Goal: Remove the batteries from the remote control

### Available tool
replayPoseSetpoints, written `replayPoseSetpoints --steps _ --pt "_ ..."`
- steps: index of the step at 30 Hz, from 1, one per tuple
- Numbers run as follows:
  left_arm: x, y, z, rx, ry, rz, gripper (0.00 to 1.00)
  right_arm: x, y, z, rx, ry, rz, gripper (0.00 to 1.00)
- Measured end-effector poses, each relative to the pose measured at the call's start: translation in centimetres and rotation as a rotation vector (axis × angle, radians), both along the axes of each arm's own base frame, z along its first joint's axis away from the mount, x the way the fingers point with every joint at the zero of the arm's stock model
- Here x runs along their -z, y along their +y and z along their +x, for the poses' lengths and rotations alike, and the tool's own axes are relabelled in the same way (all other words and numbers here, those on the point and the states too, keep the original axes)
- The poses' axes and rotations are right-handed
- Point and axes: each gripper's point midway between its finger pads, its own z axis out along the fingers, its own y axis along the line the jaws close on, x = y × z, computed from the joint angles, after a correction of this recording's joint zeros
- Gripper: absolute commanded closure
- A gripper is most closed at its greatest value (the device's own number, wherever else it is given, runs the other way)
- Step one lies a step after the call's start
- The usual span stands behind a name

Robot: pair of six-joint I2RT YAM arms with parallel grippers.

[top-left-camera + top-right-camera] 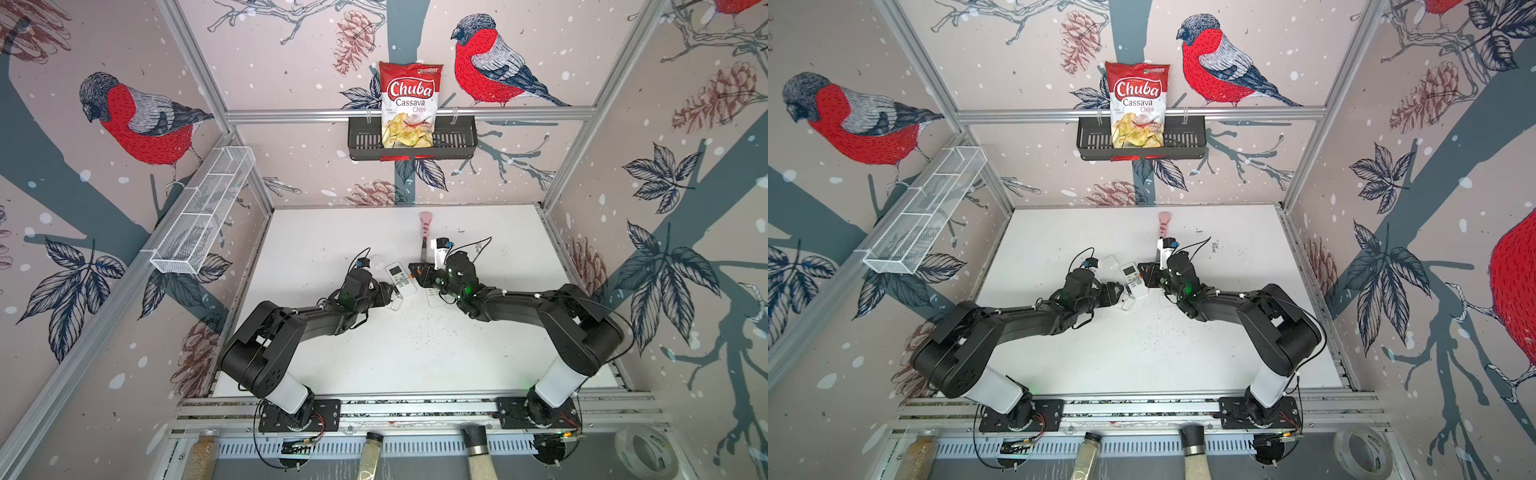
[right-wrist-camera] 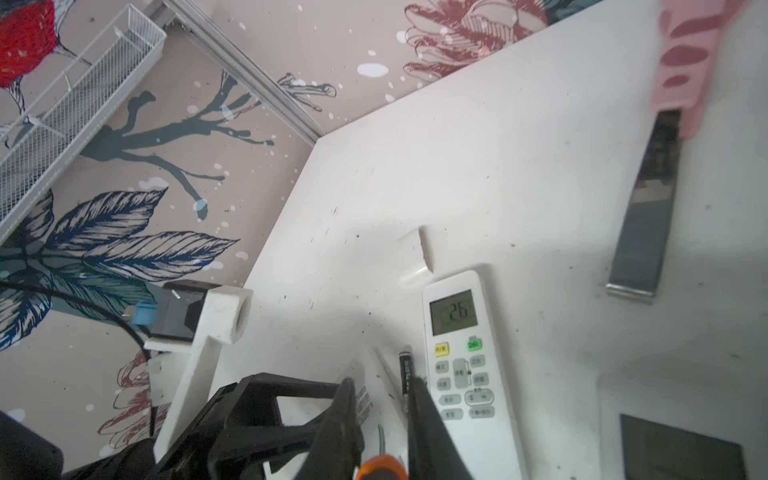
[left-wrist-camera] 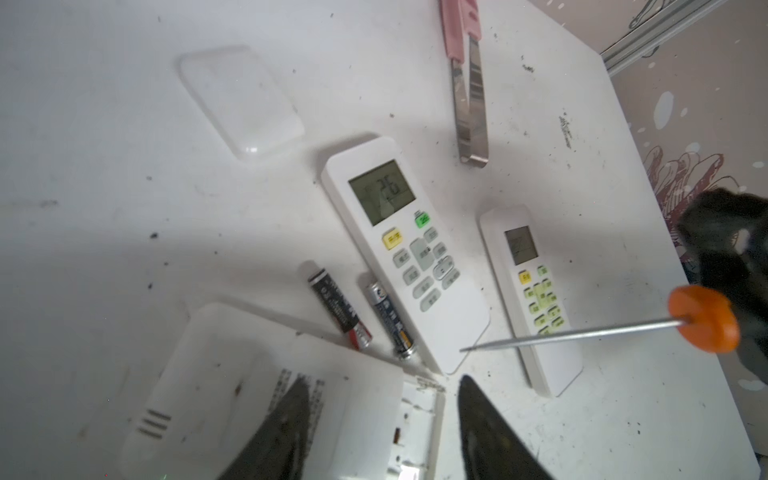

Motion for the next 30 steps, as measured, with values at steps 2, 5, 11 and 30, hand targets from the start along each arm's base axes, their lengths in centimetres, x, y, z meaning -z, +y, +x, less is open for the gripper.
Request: replayPoseSetpoints --steps 2,5,11,30 --pt "-1.4 0.0 0.7 -0.01 -0.031 0.003 0.24 -0.6 -1.2 0.7 0.027 0.001 0.0 1.0" --pt "-3.0 -0.3 1.3 -0.004 -0.059 0.005 0.21 -1.1 -3.2 1.7 0.063 0.021 -0.008 1.0" --pt "-3.9 -0.6 1.7 0.002 -0.072 0.028 0.2 0.4 -9.2 4.7 0.14 0.144 0.004 0.99" --pt "-2.9 -2.8 4.4 0.044 -0.029 0.173 0.19 8.0 -14.4 4.3 0.164 0.449 0.073 0.48"
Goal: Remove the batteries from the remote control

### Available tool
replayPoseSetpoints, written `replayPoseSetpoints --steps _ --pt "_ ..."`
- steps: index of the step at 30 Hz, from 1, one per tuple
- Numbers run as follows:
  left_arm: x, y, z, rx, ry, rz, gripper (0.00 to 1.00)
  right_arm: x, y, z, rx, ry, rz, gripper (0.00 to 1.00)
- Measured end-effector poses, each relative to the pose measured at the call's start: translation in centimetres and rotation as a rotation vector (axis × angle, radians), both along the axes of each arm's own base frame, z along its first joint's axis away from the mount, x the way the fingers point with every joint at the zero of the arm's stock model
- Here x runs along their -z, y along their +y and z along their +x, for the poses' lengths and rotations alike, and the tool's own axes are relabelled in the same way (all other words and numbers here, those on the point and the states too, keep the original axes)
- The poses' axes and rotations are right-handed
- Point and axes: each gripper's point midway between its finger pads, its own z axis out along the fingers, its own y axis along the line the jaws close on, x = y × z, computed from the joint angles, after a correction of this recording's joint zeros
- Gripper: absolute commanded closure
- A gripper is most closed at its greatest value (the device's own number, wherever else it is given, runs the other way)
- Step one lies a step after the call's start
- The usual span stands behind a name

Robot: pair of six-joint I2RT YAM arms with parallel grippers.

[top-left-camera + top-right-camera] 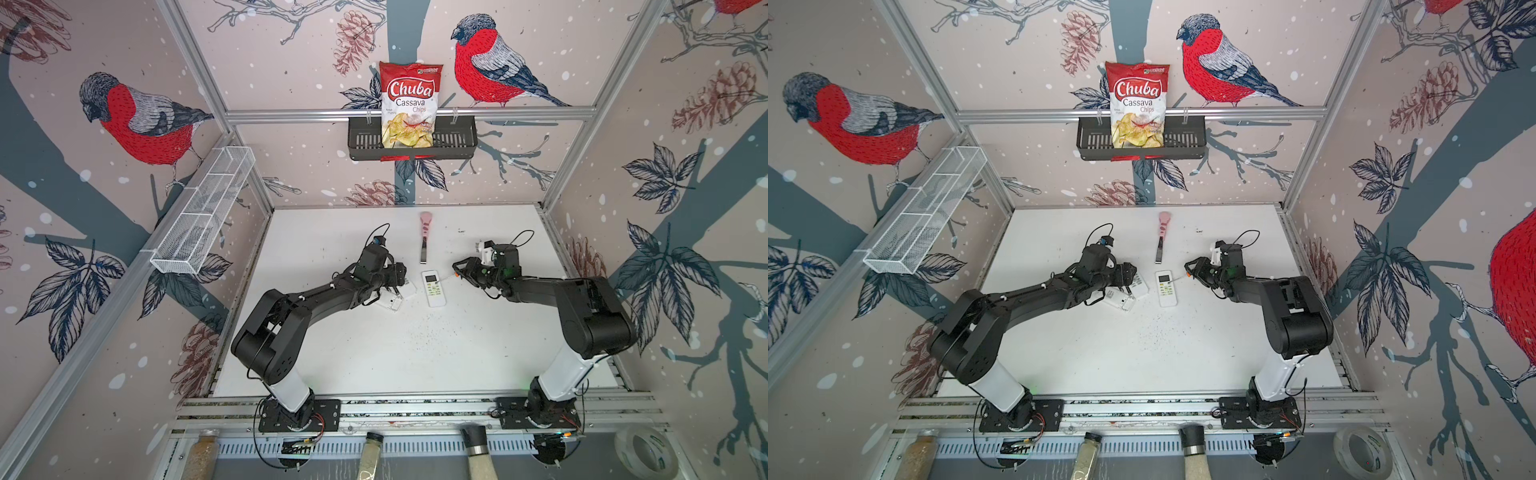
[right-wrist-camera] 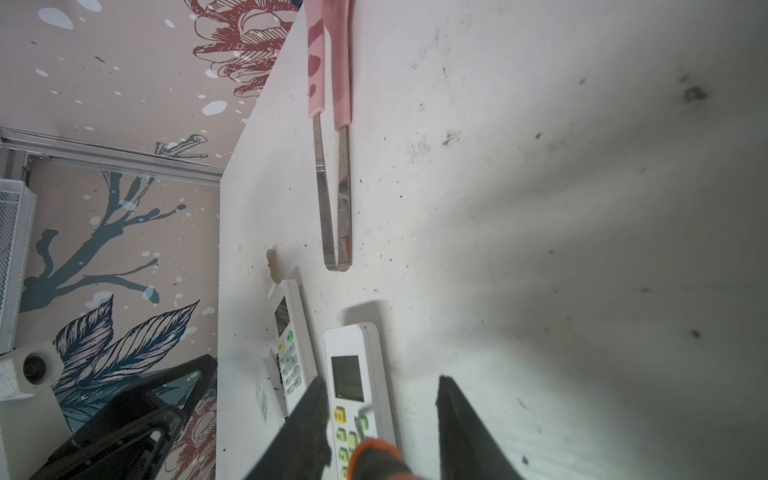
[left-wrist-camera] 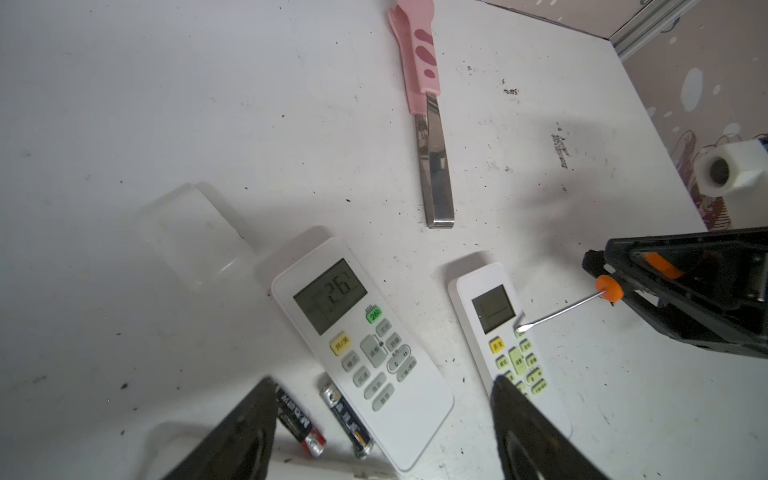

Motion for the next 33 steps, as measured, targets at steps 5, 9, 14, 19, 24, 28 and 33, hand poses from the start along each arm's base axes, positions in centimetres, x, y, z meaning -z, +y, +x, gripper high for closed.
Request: replayPoseSetpoints --steps 5,9,14,19,24,28,33 --pt "1.0 0.0 0.4 0.008 0.028 0.05 0.18 0.7 -0.4 -0.2 0.013 0.008 -0.022 0.44" --pt "1.4 -0.3 1.3 0.01 0.039 0.085 0.17 1.0 -1.0 -0.2 0.046 0.01 -0.076 0.43" --pt "2.6 -0.1 1.7 0.011 0.074 0.115 0.2 0.6 -1.7 -0.3 0.081 -0.006 -0.116 0.43" --pt "3.2 0.1 2.5 0.002 0.1 0.129 0.26 -0.5 -2.2 0.0 0.103 -0.038 -0.145 0.43" --pt "3.8 -0.6 2.8 0.02 0.131 0.128 0.29 -2.0 -2.4 0.5 0.122 -0.077 -0.163 0.43" --pt "4.6 -0.8 3.0 0.023 0.16 0.144 0.27 -2.4 -2.4 0.4 0.118 -0.092 -0.177 0.43" --pt "5.4 -1.3 2.9 0.032 0.194 0.164 0.22 -3.4 -2.0 -0.1 0.114 -0.12 -0.181 0.41"
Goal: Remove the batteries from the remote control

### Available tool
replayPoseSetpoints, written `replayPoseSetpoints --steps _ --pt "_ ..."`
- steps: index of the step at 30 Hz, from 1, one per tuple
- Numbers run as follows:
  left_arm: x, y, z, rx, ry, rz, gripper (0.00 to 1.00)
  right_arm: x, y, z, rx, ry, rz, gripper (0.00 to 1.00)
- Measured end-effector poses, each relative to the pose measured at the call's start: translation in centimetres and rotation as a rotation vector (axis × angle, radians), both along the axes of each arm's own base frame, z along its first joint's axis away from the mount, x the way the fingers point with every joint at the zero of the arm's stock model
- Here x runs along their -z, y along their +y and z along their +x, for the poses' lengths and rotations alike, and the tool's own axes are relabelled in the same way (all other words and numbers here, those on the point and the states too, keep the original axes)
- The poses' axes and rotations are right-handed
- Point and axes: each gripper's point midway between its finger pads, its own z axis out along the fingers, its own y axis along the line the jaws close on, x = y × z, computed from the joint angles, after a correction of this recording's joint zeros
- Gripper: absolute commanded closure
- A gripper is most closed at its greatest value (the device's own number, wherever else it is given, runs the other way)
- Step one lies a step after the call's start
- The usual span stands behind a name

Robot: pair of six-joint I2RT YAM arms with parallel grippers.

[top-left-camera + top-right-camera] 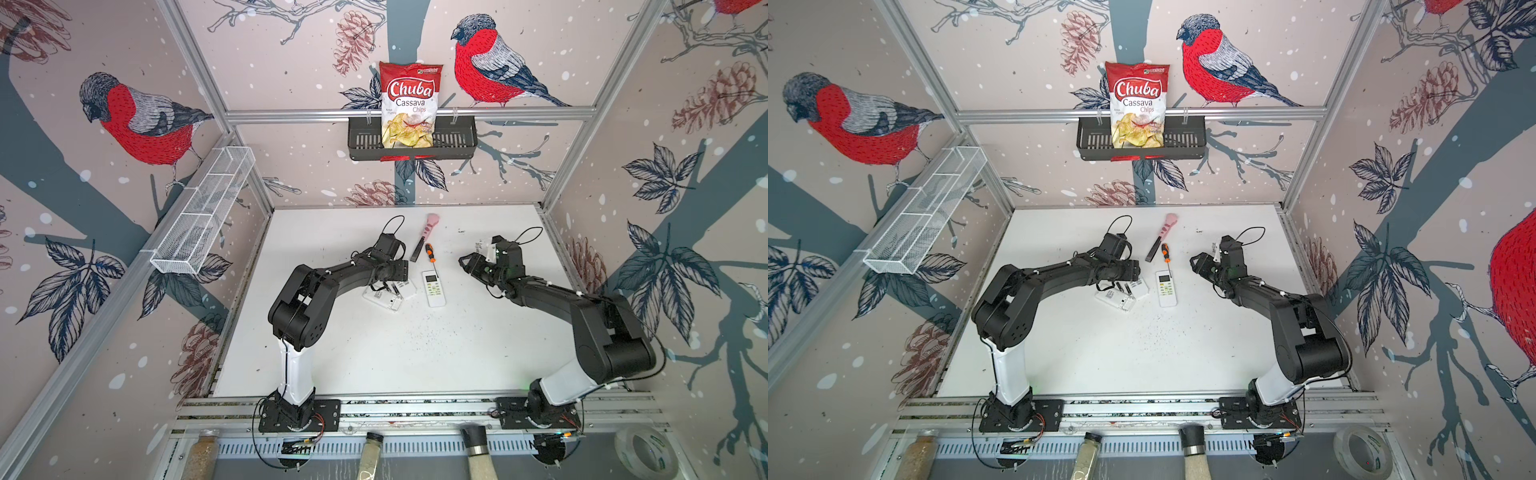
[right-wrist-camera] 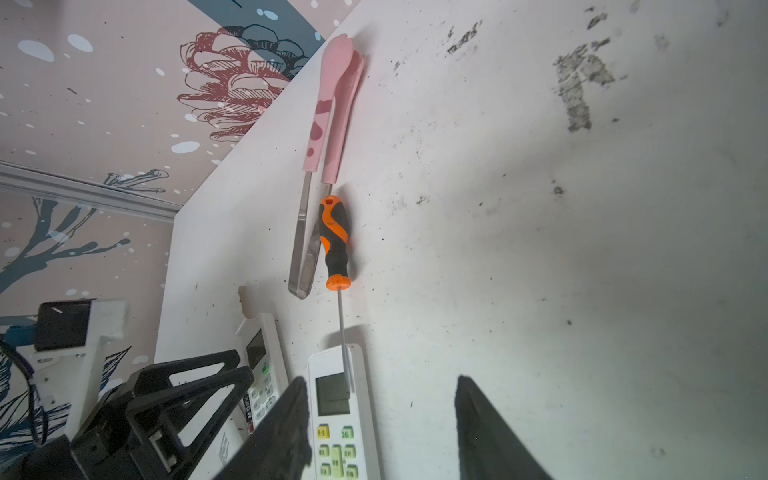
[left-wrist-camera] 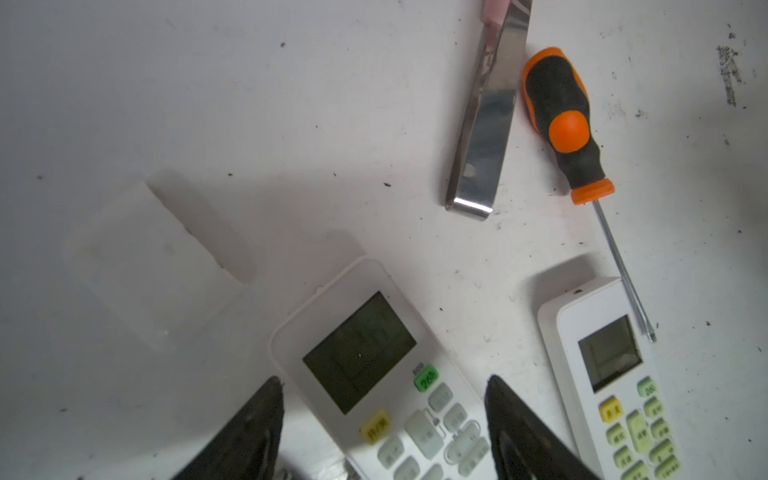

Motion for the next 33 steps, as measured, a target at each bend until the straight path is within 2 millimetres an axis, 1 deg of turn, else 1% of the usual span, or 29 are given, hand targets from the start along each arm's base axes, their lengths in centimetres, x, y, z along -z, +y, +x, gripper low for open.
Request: replayPoseSetpoints --steps 4,7,9,12,16,21,26,33 --pt "0.1 -0.3 0.2 -0.006 0.013 0.021 0.19 -0.6 0.3 -0.4 -0.007 -0.017 -0.001 0.4" --pt "0.2 -0.2 0.2 -0.018 0.026 0.035 0.18 -1.5 0.4 -0.5 -0.012 -0.037 0.004 0.4" --pt "0.5 -0.3 0.2 -0.023 0.038 0.045 0.17 -2.2 0.6 -0.6 -0.015 -0.055 0.009 0.37" --pt "1.1 -0.7 0.1 -0.02 0.052 0.059 0.15 -3.1 0.9 -0.8 -0.023 -0.076 0.014 0.37" --pt "1.4 -1.0 0.3 -0.022 0.056 0.07 0.15 -3.8 1.2 -1.2 -0.033 -0.092 0.02 0.36" --pt "1.7 -1.6 0.7 -0.02 0.063 0.075 0.19 -4.7 1.7 -1.7 -0.051 -0.113 0.024 0.36" --pt "1.6 -2.5 1.4 -0.02 0.058 0.07 0.23 -5.4 1.8 -1.9 -0.062 -0.135 0.02 0.36" --pt "1.9 -2.6 1.8 -0.027 0.063 0.097 0.27 -5.9 2.1 -2.3 -0.074 -0.144 0.019 0.36"
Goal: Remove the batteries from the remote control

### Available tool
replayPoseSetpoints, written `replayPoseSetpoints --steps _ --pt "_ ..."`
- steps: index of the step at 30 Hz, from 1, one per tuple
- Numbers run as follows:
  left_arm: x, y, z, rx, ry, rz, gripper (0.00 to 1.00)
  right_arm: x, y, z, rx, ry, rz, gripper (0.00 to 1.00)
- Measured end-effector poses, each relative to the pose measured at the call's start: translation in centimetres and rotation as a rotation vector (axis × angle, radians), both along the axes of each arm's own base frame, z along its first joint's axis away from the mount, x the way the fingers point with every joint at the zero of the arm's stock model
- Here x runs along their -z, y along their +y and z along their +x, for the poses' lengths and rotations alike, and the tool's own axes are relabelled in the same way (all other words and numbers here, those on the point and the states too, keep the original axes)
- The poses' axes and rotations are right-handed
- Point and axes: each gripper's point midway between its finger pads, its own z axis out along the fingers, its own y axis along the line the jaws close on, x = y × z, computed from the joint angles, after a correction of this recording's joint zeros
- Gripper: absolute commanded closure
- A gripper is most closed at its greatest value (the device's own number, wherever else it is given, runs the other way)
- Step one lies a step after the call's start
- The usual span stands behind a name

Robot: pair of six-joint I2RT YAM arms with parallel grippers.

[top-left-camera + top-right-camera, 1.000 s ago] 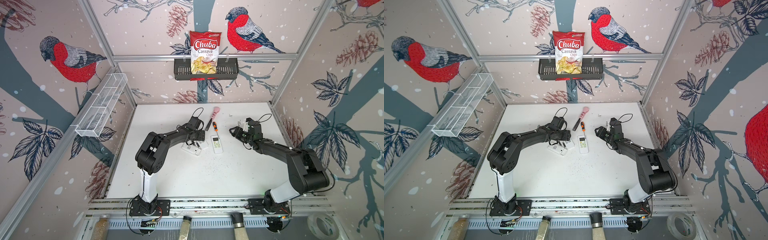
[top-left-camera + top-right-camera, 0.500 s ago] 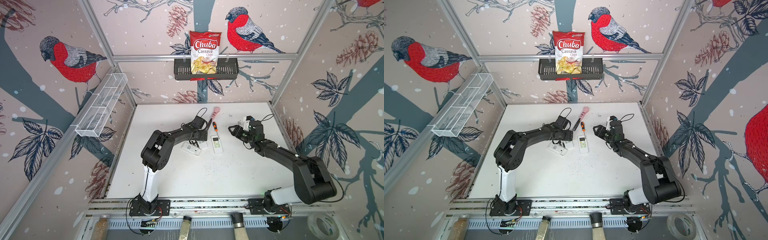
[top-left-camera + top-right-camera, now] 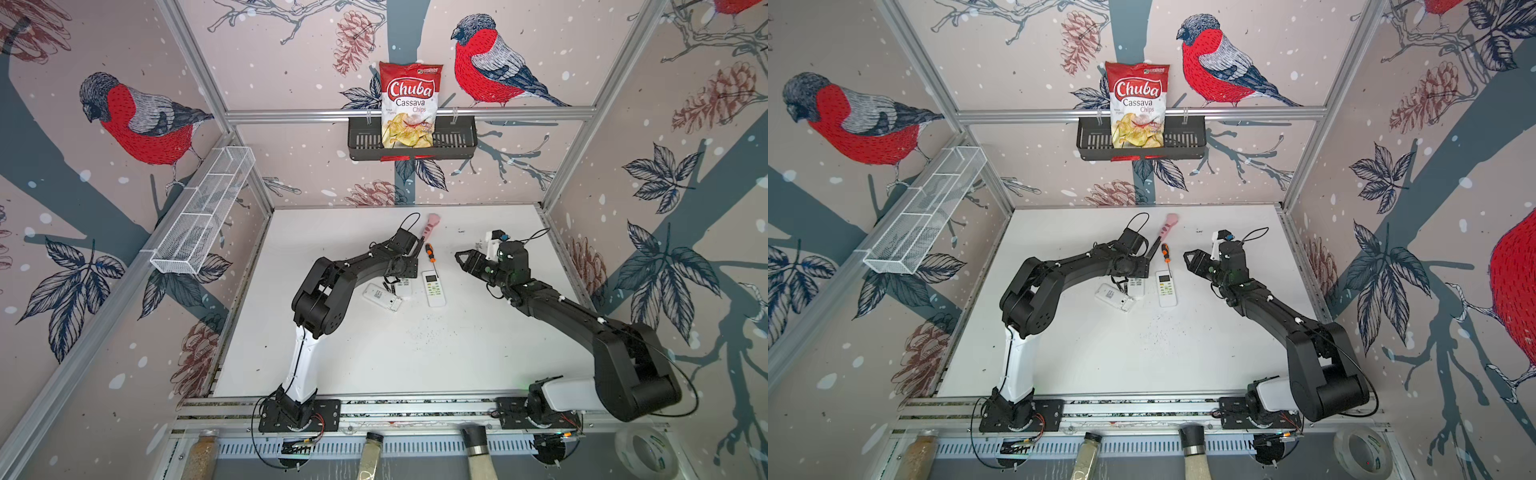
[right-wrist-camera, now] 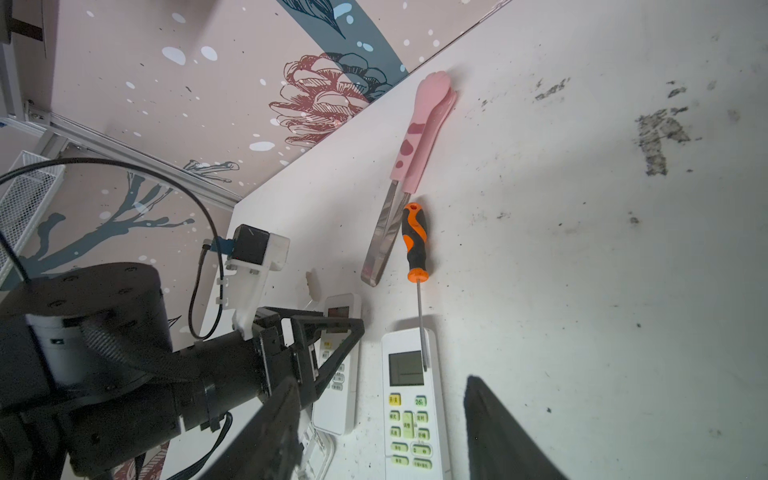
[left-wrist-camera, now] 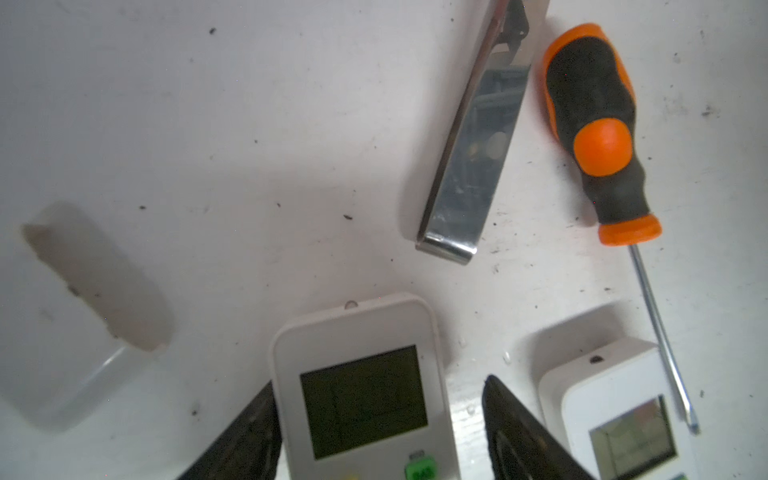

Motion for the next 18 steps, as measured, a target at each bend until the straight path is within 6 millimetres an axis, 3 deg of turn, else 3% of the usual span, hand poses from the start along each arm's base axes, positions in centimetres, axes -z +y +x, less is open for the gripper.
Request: replayPoseSetpoints --steps 12,18 --pt "0.5 -0.1 0.7 -0.014 -0.03 0.071 0.35 -0.6 0.2 -0.3 -0.005 -0.012 0.004 0.35" --pt "0.7 -0.2 0.4 -0.011 -0.036 0.127 0.24 -1.2 0.1 -0.4 -0.006 -0.026 0.009 0.35"
